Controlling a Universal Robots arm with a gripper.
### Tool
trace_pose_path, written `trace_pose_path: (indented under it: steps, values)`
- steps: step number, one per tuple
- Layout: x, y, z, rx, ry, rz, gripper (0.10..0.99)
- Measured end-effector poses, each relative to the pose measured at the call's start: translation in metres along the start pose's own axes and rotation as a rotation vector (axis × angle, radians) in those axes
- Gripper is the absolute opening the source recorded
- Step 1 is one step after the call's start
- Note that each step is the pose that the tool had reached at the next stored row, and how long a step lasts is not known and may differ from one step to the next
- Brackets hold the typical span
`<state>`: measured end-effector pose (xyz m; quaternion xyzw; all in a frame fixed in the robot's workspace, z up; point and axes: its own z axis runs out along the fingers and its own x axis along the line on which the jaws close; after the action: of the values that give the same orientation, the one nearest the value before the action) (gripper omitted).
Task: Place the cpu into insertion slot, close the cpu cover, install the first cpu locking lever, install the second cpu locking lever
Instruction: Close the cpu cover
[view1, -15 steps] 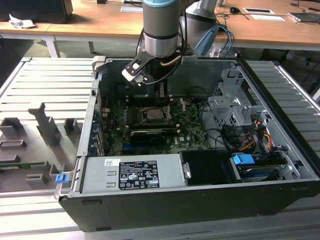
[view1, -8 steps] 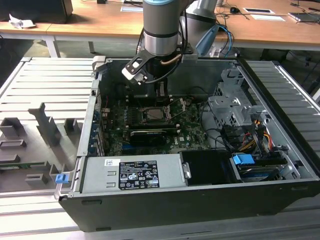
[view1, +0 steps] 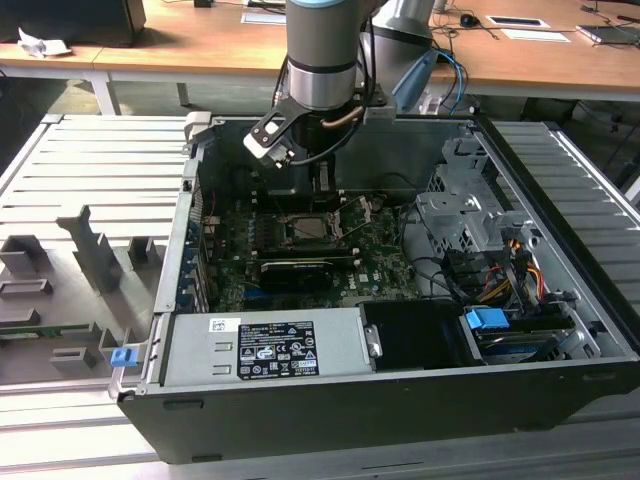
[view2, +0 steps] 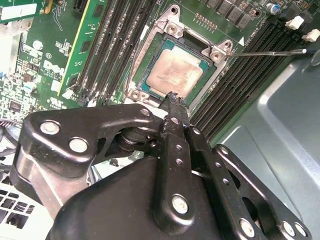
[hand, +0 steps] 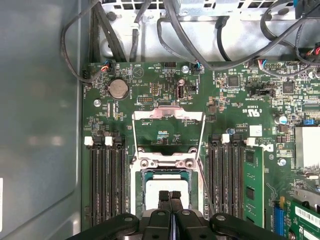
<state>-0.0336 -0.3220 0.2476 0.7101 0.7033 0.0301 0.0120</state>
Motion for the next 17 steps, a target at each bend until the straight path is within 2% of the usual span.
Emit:
trace_pose_path:
  steps: [3,7,11,17]
  values:
    - [0.0001,0.0001,-0.0002,0.000,0.0004,0.000,0.106]
    - [0.0001,0.0043,-0.0012,0.000,-0.0001,0.000,0.106]
    - [0.0010,0.0049,-0.0092,0.000,-0.0012,0.000,0.106]
    - [0.0012,0.0051,-0.0117,0.000,-0.0011,0.000,0.106]
